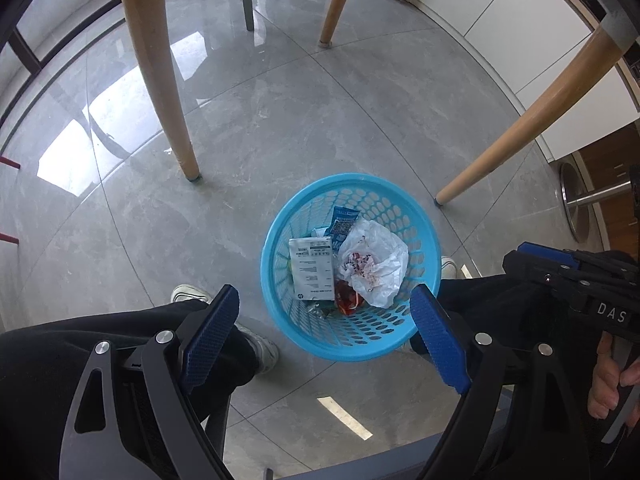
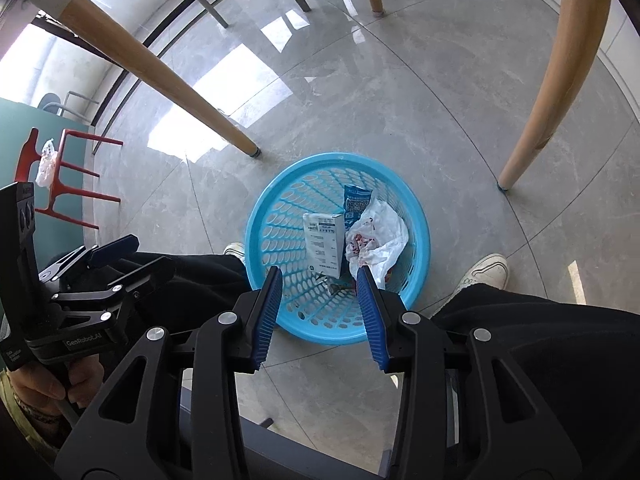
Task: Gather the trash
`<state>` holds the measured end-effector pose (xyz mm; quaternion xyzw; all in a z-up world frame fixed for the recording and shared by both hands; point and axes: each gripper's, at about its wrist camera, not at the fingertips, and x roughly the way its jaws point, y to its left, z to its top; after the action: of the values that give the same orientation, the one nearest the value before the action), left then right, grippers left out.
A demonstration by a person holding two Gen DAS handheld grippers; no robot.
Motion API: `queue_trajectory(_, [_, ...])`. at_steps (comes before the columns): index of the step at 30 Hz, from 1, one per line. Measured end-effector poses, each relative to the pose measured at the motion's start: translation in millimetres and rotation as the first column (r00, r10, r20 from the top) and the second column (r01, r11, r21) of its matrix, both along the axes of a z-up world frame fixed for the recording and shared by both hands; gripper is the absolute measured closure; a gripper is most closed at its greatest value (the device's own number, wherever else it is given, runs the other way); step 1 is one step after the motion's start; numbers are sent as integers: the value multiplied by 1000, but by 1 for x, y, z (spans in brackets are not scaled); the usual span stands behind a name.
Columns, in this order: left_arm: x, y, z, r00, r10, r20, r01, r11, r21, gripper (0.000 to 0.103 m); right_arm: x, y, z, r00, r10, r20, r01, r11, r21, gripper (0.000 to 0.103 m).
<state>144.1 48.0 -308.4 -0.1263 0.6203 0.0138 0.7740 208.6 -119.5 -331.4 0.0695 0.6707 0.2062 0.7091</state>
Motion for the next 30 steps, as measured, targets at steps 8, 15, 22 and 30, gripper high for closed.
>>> queue_trajectory(8, [-25, -3, 32, 996, -30, 87, 27, 999, 30, 15, -18, -2, 31, 994, 60, 87, -57, 998, -38, 57])
queue_trajectory(15, [-44, -7, 54, 987, -67, 145, 56, 995, 80, 8, -39, -9, 60, 980, 97, 172, -83, 993, -83, 43])
queue_trajectory(22, [-63, -10, 62, 984, -81, 161, 69, 995, 77, 6, -62, -11, 81, 959, 146, 244, -114, 983, -141, 25])
queue_trajectory(30, [-80, -16, 71, 976, -95, 194, 80, 993, 83, 6, -83, -15, 97, 942, 182, 282, -143, 978, -152, 8])
